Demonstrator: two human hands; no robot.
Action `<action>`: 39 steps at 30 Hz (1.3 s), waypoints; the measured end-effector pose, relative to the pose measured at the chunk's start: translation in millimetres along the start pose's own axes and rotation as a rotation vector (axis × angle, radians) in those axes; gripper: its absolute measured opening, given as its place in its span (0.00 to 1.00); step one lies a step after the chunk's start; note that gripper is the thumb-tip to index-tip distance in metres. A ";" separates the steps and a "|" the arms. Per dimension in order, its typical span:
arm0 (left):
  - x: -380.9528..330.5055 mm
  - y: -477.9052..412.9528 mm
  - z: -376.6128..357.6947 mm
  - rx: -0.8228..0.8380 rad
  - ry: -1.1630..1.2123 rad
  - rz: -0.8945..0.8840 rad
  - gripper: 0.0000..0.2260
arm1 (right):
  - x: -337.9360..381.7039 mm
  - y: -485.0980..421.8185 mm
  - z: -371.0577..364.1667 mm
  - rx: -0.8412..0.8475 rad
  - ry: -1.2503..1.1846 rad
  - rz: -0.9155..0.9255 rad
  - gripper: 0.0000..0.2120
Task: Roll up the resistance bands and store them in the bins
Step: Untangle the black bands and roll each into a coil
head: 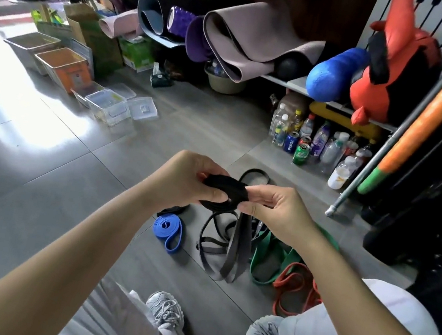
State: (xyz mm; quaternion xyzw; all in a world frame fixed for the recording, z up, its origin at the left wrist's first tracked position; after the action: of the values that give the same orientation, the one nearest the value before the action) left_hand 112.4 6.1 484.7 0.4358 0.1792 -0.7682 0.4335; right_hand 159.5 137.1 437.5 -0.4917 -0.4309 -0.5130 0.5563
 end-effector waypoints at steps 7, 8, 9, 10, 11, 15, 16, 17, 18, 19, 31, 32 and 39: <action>23.0 4.0 -9.9 -0.016 0.267 0.078 0.14 | -6.2 7.8 3.5 -0.047 -0.048 -0.018 0.12; 26.9 5.9 -14.9 -0.013 0.383 0.096 0.14 | -5.3 9.1 3.7 -0.065 -0.062 -0.012 0.11; 30.4 8.1 -20.7 -0.009 0.497 0.112 0.14 | -5.0 10.0 4.1 -0.081 -0.066 -0.004 0.10; 34.5 10.2 -26.1 -0.011 0.591 0.130 0.15 | -4.3 10.8 4.3 -0.087 -0.064 0.004 0.10; 39.1 11.6 -30.5 -0.018 0.654 0.142 0.18 | -5.1 11.6 4.9 -0.089 -0.060 0.012 0.10; 48.8 16.6 -45.3 -0.010 0.778 0.166 0.19 | -13.5 20.6 -0.3 -0.037 -0.106 -0.038 0.17; 47.7 17.6 -49.4 0.008 0.845 0.163 0.18 | -15.1 22.9 -2.1 -0.031 -0.107 -0.050 0.17; 46.9 18.0 -52.0 0.015 0.884 0.164 0.17 | -16.1 24.3 -2.1 -0.035 -0.100 -0.055 0.16; 46.7 18.2 -52.7 0.012 0.873 0.168 0.16 | -15.3 25.1 -1.1 -0.040 -0.091 -0.058 0.16; 45.9 17.4 -49.4 -0.010 0.771 0.158 0.15 | -14.1 24.9 0.1 -0.042 -0.068 -0.062 0.16; 3.3 20.5 -35.8 -0.047 -0.426 -0.230 0.17 | -6.7 23.1 -5.2 0.070 0.204 -0.104 0.16; 5.8 20.3 -31.7 -0.064 -0.373 -0.209 0.16 | -10.1 24.6 -4.8 0.074 0.173 -0.114 0.17; 26.3 27.6 -26.8 -0.094 0.399 -0.021 0.17 | -11.0 28.5 -0.9 -0.060 -0.086 -0.034 0.18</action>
State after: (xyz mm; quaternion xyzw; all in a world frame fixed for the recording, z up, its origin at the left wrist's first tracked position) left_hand 142.4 -5.3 450.9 0.5566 0.3015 -0.6619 0.4013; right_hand 186.7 137.6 423.5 -0.5223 -0.4473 -0.5133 0.5135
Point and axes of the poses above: each hand's wrist, its own y-axis away from the middle knuckle, its own z-axis out of the back of the hand, x = y × z, the point moved 9 cm from there along -y, towards the middle knuckle
